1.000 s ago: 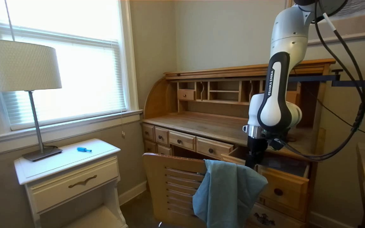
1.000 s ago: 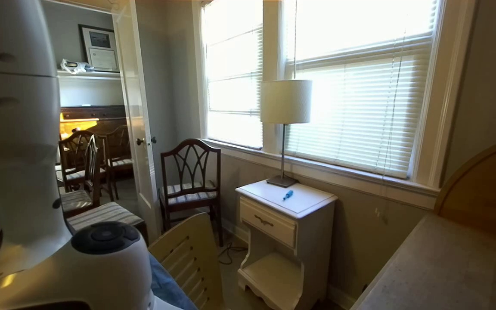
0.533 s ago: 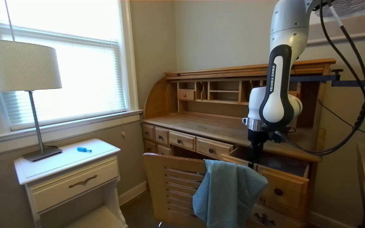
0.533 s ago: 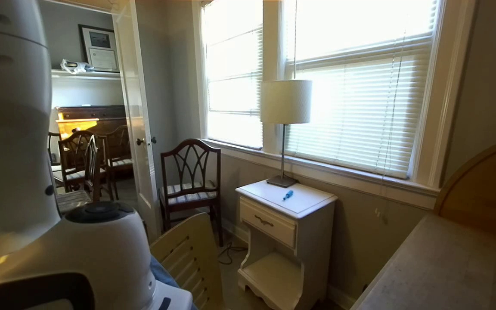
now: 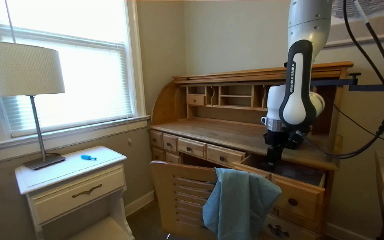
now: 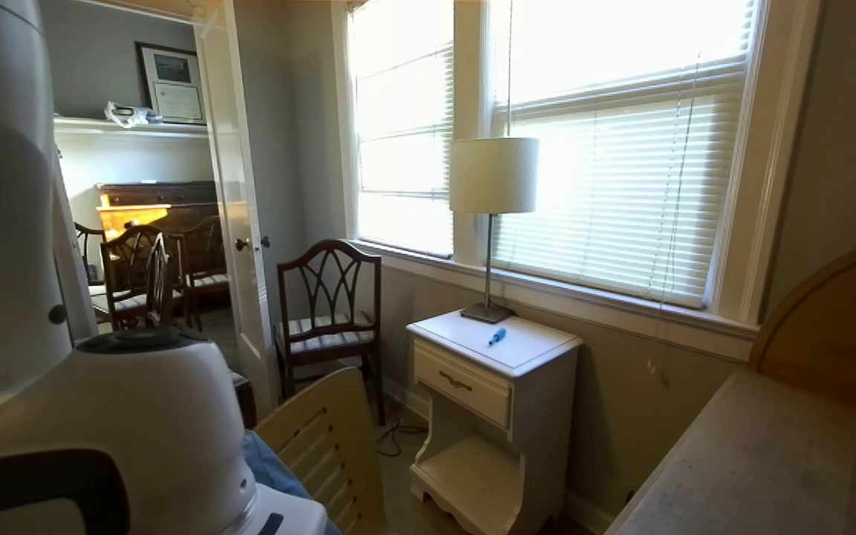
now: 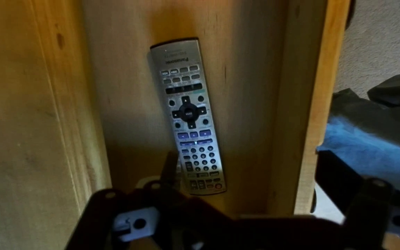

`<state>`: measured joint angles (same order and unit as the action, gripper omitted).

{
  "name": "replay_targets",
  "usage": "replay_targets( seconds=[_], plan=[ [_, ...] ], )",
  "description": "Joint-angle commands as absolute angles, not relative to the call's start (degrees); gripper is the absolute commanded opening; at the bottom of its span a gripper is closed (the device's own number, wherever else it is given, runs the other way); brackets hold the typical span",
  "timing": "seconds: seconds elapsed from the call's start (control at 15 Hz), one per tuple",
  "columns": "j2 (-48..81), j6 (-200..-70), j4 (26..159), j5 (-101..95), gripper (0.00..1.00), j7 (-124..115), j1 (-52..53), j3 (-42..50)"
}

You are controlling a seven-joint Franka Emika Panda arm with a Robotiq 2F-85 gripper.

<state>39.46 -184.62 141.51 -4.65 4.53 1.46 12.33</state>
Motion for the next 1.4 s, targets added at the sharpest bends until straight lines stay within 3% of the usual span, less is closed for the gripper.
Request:
replay_targets(
  seconds=[0.0, 0.07, 0.13, 0.2, 0.27, 0.53, 1.0, 1.33],
  plan=[
    [39.96, -183.73, 141.75, -4.66, 0.91, 4.96, 3.51, 13.59],
    [39.97, -183.52, 141.61, -4.97, 0.88, 5.33, 3.71, 13.67],
    [39.92, -183.22, 141.64, -5.14, 0.98, 5.61, 3.35, 13.30],
    [40.02, -184.06, 141.39, -4.58, 0.93, 5.02, 2.60, 12.78],
    [40.08, -183.96, 141.39, -4.61, 0.97, 5.09, 2.68, 12.78],
    [40.30, -184.31, 141.50, -4.86, 1.00, 5.38, 2.66, 12.69],
    [43.10, -185.03, 139.96, -5.05, 1.00, 5.82, 9.99, 22.21],
    [48.71, -187.14, 134.96, -5.55, 1.00, 7.38, 8.40, 21.14]
  ],
)
